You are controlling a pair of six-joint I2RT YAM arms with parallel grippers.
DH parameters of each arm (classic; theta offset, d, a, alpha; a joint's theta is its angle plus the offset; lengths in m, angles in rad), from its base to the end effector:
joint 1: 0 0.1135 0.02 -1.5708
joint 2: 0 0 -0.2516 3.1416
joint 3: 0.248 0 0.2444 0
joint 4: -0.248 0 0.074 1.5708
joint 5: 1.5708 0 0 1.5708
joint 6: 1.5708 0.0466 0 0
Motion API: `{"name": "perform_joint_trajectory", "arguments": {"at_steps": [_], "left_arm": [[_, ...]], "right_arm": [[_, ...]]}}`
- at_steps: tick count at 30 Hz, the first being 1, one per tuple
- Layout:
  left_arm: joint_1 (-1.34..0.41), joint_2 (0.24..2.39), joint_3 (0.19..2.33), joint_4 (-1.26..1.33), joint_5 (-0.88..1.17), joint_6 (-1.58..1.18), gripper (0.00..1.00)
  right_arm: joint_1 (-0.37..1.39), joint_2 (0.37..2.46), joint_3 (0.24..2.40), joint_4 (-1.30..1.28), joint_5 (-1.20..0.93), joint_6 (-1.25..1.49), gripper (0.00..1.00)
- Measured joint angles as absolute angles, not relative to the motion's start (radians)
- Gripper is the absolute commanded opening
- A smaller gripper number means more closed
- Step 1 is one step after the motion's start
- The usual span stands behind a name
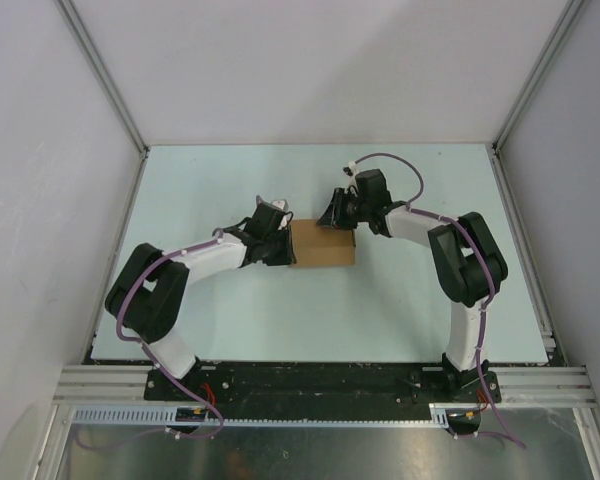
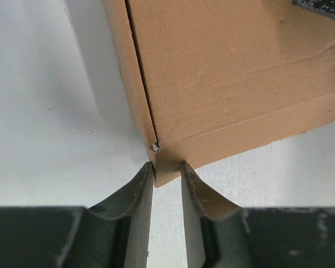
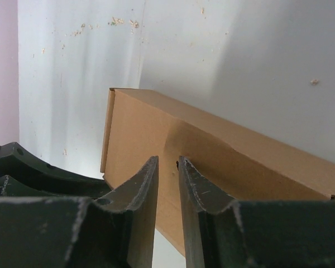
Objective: Fold the paper box
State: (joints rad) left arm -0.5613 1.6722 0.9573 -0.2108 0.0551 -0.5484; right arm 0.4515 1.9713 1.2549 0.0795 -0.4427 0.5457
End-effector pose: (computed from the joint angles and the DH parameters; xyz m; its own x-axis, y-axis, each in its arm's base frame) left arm 0.2832 -0.1811 0.1575 -0.8689 -0.0685 -0.4902 0.1248 0.9280 -0.3510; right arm 0.3778 0.2054 0.1658 -0.8229 0.1222 -0.5550 -0.3241 0.7012 0.6350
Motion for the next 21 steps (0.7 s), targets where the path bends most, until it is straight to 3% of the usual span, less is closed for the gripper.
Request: {"name": "perform_joint_trajectory", "arguments": {"at_steps": [9,21], "left_arm": [[-0.559,1.677,0.957,-0.210,0.053,-0.529,0.20],[-0.557,1.710,0.966,-0.185,0.040,-0.500,0.19]], "right_arm": [[0.451,1.975,1.258,0.080,-0.443,0.546,0.25],[0.444,1.984,1.267,0.080,-0.457,0.546,0.26]]}}
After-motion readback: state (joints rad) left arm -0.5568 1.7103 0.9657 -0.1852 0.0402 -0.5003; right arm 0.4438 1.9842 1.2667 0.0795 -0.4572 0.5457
